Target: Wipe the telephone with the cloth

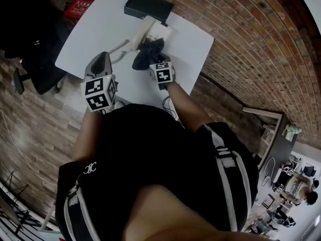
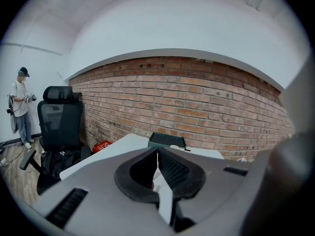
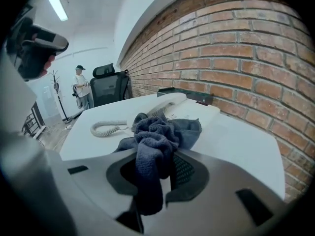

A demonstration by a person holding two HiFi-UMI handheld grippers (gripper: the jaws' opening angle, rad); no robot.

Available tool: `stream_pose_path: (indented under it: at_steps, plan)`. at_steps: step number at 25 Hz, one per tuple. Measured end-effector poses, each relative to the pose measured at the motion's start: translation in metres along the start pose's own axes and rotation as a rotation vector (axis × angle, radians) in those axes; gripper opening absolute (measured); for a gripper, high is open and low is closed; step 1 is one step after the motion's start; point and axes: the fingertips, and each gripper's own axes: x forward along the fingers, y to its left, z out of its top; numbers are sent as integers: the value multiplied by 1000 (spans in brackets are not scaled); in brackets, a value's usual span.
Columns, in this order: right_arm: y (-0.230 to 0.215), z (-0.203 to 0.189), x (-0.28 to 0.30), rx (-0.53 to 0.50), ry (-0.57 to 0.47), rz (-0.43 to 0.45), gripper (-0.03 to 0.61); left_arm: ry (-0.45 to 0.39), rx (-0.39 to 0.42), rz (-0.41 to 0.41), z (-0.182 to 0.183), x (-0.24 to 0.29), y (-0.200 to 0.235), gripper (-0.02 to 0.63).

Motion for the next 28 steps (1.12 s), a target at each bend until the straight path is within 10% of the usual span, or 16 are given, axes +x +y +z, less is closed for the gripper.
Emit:
stream_pose_path:
  at_steps: [9, 19, 28]
  plan:
    - [5, 5, -19, 196, 36, 28, 75, -9, -33, -52, 2, 1, -8, 6]
    - [-22, 148, -170, 130, -505, -157, 74, -49, -24, -114, 13, -1, -22, 6]
    - [-16, 153, -235, 120, -641, -287, 71, -71, 11, -185, 28, 5, -41, 6]
